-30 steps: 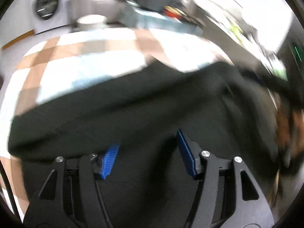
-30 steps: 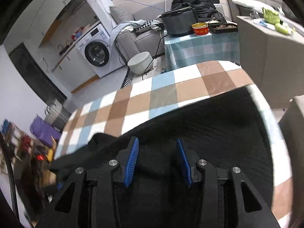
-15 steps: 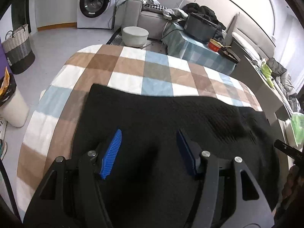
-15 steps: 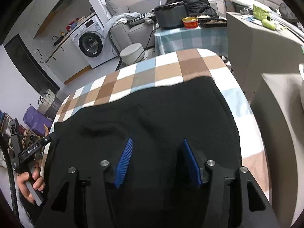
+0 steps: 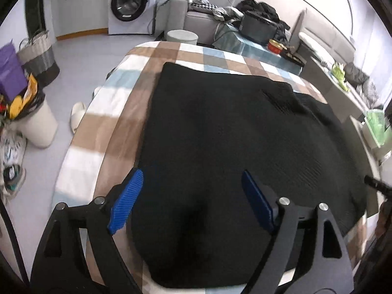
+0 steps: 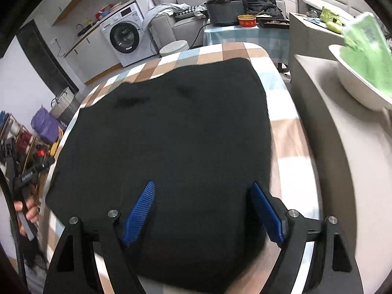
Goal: Fold small clothes
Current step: 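Grasp the folded shirt's edge with the right gripper while the left gripper grasps it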
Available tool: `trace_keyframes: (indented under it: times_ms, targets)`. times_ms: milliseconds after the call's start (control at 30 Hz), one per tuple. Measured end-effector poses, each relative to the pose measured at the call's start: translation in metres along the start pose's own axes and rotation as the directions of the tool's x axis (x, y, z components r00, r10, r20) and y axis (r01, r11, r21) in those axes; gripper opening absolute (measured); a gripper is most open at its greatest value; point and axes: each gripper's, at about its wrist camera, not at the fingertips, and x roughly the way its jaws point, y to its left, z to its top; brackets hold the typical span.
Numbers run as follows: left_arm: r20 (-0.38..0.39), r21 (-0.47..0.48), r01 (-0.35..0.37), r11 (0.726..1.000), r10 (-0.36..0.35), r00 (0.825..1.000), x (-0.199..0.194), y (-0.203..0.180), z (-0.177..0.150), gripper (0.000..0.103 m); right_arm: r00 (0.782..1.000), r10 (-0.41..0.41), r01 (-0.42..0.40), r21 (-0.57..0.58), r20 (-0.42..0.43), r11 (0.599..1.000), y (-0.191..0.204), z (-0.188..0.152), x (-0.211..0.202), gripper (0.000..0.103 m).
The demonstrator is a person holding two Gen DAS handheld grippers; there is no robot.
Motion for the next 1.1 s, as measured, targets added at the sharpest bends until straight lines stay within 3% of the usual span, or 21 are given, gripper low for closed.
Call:
trace_keyframes:
  times_ms: [267, 500, 567, 633, 767, 800, 900, 933, 967, 1000, 1067, 1100]
  targets:
    - [-0.032, -0.073, 0.039, 0.997, -0.042, 0.999, -0.019, 0.015, -0.049, 0.082, 1.0, 0.014, -0.016, 0.077, 0.02, 0.997, -0.021, -0.06, -0.027, 0.083]
    - [-0.062, -0.065, 0.023, 0.998, -0.027, 0.998, -0.008, 0.013, -0.064, 0.082, 0.997, 0.05, -0.055, 0.099, 0.057, 0.994, -0.027, -0.063, -0.019, 0.083]
    - [-0.062, -0.062, 0.028, 0.998, -0.032, 0.998, -0.007, 0.012, -0.064, 0.082, 0.994, 0.093, -0.1, 0.128, 0.061, 0.987, -0.032, -0.055, -0.015, 0.081]
    - [-0.063, -0.063, 0.029, 0.998, -0.033, 0.997, -0.006, 0.012, -0.063, 0.082, 0.983, 0.167, -0.176, 0.134, 0.077, 0.975, -0.032, -0.049, -0.017, 0.075]
    - [-0.063, -0.056, 0.031, 0.998, -0.035, 0.997, -0.004, 0.011, -0.062, 0.082, 0.915, 0.388, -0.399, 0.101, 0.111, 0.912, -0.027, -0.03, -0.022, 0.074]
    - [-0.063, -0.057, 0.032, 0.998, -0.036, 0.997, -0.003, 0.011, -0.061, 0.082, 0.912, 0.399, -0.407, 0.099, 0.097, 0.908, -0.025, -0.026, -0.019, 0.074]
    - [-0.055, -0.069, 0.046, 0.997, -0.049, 0.997, -0.003, 0.013, -0.062, 0.082, 0.948, 0.31, -0.315, 0.088, 0.069, 0.945, -0.025, -0.024, -0.016, 0.074]
    - [-0.051, -0.072, 0.049, 0.996, -0.053, 0.997, -0.003, 0.014, -0.061, 0.082, 0.949, 0.307, -0.312, 0.089, 0.07, 0.946, -0.028, -0.026, -0.014, 0.074]
    - [-0.048, -0.074, 0.054, 0.996, -0.058, 0.997, -0.003, 0.014, -0.061, 0.08, 0.951, 0.301, -0.307, 0.1, 0.069, 0.946, -0.03, -0.03, -0.014, 0.074]
    - [-0.042, -0.079, 0.063, 0.995, -0.067, 0.997, -0.003, 0.014, -0.061, 0.07, 0.955, 0.291, -0.296, 0.105, 0.065, 0.949, -0.032, -0.03, -0.012, 0.07]
    - [-0.041, -0.091, 0.095, 0.991, -0.099, 0.994, -0.001, 0.012, -0.06, 0.045, 0.971, 0.236, -0.239, 0.099, 0.047, 0.966, -0.03, -0.033, -0.006, 0.056]
    - [-0.048, -0.091, 0.131, 0.987, -0.136, 0.99, 0.001, 0.01, -0.06, 0.027, 0.976, 0.215, -0.217, 0.092, 0.034, 0.972, -0.029, -0.035, -0.002, 0.046]
